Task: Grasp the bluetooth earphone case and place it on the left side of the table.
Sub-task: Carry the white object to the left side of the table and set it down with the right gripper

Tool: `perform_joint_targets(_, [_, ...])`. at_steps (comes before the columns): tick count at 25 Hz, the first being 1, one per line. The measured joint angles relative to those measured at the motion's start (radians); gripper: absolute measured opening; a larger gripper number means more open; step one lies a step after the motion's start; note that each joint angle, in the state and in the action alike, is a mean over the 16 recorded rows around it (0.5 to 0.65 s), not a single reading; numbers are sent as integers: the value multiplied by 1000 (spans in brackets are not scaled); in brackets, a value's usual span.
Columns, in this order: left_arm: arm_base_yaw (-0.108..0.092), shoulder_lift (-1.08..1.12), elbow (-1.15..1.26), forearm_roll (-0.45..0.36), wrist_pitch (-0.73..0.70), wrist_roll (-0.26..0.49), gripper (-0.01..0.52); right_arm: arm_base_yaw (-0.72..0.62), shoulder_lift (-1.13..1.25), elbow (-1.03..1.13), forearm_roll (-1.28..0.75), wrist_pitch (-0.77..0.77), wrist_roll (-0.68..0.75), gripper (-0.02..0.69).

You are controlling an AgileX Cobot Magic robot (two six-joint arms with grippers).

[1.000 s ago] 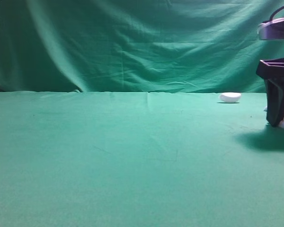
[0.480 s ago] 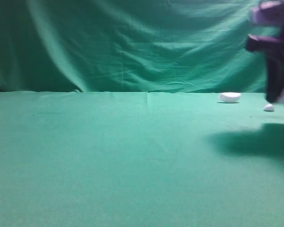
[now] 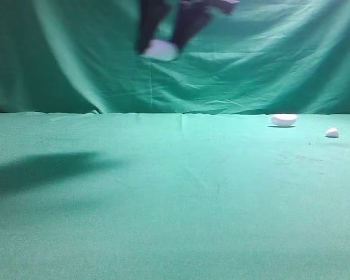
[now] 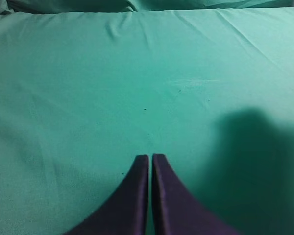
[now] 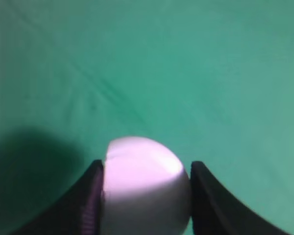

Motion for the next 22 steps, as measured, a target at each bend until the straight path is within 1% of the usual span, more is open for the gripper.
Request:
perform_joint_targets(5, [0,0,0,0,0,0,0,53,122,-106,1,-33,-1,320])
perform_joint_targets(8, [0,0,0,0,0,0,0,68,164,-134,1,-50,-1,345])
perform_joint_targets(12, [0,0,0,0,0,0,0,77,187,-150,1,-55,-1,417])
perform_joint_targets(16, [0,0,0,0,0,0,0,78,172,-178,-1,5,18,477])
perform_joint_targets(19, [0,0,0,0,0,0,0,78,138,-214,-14,96,52,470])
perform_joint_targets(22, [0,0,0,0,0,0,0,77,88,-255,-42,199,91,414])
